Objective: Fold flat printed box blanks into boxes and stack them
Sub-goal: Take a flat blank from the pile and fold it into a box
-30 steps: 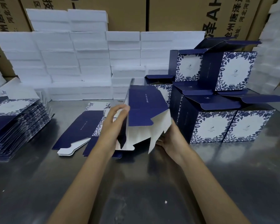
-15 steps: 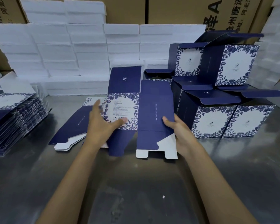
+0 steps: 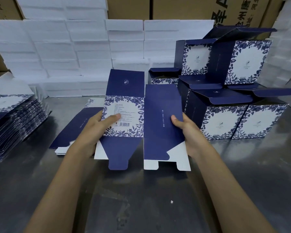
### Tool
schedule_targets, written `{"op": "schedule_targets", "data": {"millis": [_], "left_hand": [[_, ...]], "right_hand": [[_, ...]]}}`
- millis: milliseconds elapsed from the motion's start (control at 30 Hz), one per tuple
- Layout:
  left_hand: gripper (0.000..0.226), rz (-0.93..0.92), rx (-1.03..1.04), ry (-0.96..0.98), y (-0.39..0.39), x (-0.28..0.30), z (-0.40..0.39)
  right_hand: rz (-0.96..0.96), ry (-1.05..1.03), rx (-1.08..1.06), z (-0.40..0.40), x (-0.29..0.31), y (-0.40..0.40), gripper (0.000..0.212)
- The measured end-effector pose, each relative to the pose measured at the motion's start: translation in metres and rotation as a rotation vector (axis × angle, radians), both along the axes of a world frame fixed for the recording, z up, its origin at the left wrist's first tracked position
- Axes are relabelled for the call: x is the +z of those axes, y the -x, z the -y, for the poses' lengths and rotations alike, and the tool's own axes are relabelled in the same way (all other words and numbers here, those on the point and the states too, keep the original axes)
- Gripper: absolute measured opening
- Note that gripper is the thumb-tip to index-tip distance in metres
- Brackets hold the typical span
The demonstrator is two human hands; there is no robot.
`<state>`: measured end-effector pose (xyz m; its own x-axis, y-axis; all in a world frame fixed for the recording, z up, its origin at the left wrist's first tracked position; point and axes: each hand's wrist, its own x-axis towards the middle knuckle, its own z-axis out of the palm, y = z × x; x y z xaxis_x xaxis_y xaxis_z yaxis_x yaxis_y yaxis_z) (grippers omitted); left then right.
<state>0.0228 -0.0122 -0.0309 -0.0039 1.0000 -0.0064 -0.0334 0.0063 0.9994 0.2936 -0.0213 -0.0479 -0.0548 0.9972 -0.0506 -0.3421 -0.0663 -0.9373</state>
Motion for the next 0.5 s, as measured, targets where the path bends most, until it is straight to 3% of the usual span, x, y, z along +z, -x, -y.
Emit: {"op": "schedule_targets", "data": {"millis": [133, 333, 500], "left_hand": [[0.031, -0.059, 0.126, -0.047, -0.0027, -0.0004, 0.0026], [0.029, -0.127, 0.045, -0.053, -0.0080, 0.0009, 0.0064], [0.041, -0.238, 0.210, -0.086, -0.0078, 0.0007, 0.0067]], "right_hand": [[0.001, 0.004, 0.097, 0.0022, 0.0028, -0.0018, 0.027], [0.106, -0.004, -0.092, 0.0052, 0.0065, 0.0028, 0.027], [0.140, -0.008, -0.053, 0.0042, 0.0075, 0.0038, 0.023]]}}
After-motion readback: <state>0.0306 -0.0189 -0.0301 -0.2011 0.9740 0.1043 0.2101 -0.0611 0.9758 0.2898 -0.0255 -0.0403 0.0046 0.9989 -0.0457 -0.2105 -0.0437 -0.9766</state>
